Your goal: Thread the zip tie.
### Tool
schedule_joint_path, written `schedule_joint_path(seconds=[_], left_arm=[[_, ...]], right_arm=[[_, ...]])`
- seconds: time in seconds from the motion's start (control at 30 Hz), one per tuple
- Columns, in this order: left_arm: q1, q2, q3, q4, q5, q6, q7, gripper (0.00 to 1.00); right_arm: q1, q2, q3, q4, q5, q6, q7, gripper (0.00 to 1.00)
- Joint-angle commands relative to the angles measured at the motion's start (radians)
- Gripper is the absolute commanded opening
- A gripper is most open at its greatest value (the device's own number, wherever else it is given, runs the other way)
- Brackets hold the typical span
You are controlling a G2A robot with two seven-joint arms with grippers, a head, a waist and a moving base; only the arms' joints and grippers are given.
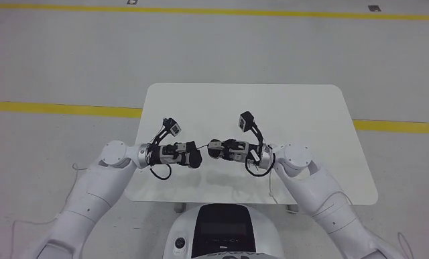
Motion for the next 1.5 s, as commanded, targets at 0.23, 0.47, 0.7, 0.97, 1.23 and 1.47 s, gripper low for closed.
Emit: schedule_joint_path(seconds=[0.23,0.47,0.7,0.97,1.23,1.47], left_arm=[[-0.012,-0.012,-0.002,0.009,0.01,0.0,-0.005,0.96],[0.001,-0.02,-0.032,0.008,0.017,0.0,-0.006,0.47],[0.015,-0.03,-0.056,-0.001,0.043,0.0,-0.002,0.4],[0.024,-0.042,-0.073,0.0,0.059,0.0,0.0,0.35],[0.031,-0.052,-0.085,0.003,0.061,0.0,-0.005,0.29],[0.036,-0.059,-0.094,0.009,0.061,0.0,-0.011,0.23]], right_arm=[[0.003,0.001,-0.004,0.001,-0.002,0.0,0.002,0.0],[0.005,0.003,-0.007,-0.003,-0.023,0.004,0.002,0.0],[0.01,0.006,-0.022,-0.014,-0.067,0.015,0.008,0.0],[0.013,0.008,-0.026,-0.015,-0.076,0.02,0.006,0.0],[0.013,0.01,-0.03,-0.018,-0.091,0.028,-0.006,0.0],[0.012,0.011,-0.029,-0.016,-0.092,0.03,-0.021,0.0]])
